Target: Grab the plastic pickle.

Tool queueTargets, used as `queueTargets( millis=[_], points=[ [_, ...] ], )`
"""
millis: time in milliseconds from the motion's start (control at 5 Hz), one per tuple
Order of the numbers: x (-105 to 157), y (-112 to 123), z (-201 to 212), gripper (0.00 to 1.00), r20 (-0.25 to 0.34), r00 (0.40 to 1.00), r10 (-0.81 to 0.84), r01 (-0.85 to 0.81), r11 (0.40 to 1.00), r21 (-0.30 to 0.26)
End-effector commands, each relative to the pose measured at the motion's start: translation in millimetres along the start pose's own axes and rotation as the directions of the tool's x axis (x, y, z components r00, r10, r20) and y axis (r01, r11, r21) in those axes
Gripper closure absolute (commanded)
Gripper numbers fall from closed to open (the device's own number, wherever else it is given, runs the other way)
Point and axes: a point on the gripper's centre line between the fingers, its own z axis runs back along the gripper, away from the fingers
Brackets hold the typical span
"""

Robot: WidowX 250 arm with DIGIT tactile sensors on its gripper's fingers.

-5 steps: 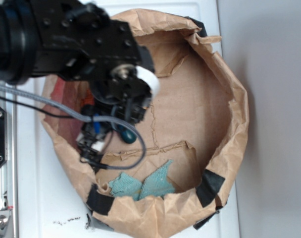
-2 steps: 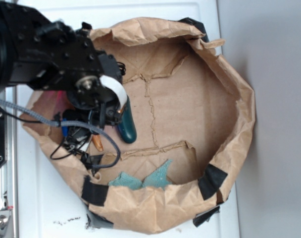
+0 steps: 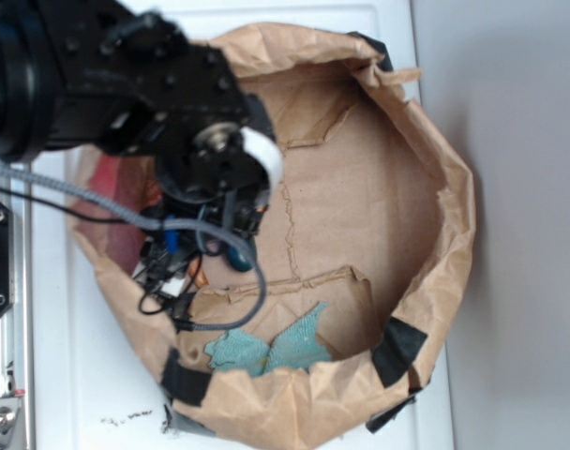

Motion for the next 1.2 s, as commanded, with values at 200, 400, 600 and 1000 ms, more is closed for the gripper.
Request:
queueTargets(
  millis=[200,400,600,1000],
  points=[
    [20,7,55,0.0,0.071,0.996,0.051,-0.047,0.997,-0.06],
    [32,7,48,0.0,0.107,0.992,0.06,-0.055,0.997,-0.051],
    [48,7,40,0.0,0.142,0.987,0.07,-0.066,0.997,-0.03],
    [56,17,22,0.0,0.143,0.988,0.065,-0.069,0.997,0.022]
  ],
)
